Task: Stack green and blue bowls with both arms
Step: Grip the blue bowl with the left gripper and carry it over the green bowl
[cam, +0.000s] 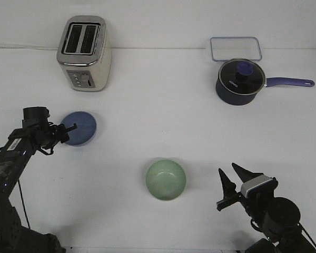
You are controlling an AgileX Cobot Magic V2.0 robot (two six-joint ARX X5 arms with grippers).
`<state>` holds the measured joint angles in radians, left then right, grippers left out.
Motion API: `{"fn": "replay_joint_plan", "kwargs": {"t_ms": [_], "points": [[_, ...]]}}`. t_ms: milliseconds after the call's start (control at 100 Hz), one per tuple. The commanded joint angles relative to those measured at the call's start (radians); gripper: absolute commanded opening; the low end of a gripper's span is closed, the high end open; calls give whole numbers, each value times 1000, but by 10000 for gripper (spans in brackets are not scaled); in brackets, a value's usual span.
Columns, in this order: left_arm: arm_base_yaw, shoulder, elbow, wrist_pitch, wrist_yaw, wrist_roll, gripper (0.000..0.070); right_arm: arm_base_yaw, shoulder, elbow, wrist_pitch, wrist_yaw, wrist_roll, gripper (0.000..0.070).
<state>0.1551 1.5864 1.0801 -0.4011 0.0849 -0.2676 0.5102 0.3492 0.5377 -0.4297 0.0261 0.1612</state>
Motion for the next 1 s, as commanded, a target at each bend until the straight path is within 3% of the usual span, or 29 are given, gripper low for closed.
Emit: {"fn": "replay_joint_plan", "kwargs": {"t_ms": [0, 110, 490, 820, 990], "points": [[4, 18, 21, -2, 2, 18, 14, 8, 5, 4, 7, -1, -8, 306], [3, 3, 23, 2, 30, 25, 14, 8, 5, 4, 6, -1, -8, 306], [-86, -241, 26, -40, 307, 24, 14, 7, 5, 3, 7, 0, -9, 306], [-430, -356, 26, -71, 300, -6, 14, 8, 5, 3, 6, 0, -8, 306], [-632, -304, 26, -69, 215, -10, 14, 7, 5, 4, 6, 0, -8, 306]]}}
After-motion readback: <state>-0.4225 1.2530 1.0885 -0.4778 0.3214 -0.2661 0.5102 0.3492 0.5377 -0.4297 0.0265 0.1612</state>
